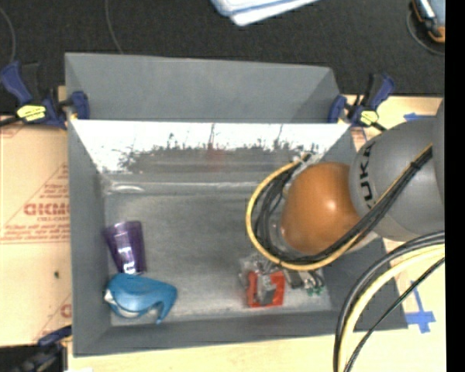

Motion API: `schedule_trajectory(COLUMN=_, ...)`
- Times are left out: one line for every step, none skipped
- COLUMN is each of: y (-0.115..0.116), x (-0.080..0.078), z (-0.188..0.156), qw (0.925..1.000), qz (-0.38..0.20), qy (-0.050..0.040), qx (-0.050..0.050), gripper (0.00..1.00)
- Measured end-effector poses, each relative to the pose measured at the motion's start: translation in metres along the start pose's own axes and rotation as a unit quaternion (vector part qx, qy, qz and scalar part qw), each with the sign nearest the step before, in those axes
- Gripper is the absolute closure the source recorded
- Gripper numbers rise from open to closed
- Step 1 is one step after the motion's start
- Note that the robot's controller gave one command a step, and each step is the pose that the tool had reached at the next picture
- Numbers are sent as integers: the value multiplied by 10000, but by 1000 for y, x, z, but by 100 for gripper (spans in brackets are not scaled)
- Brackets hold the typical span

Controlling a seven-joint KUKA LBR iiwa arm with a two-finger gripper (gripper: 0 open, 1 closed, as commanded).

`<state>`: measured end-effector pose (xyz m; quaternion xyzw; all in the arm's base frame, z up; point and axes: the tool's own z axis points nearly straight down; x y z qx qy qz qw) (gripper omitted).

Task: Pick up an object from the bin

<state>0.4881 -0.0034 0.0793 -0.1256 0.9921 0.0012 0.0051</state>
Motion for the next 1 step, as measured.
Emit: schedule_trajectory(y=10, x=-15, z=-38, qw=10000, qz=61, qy=-36, qx=8, gripper=100)
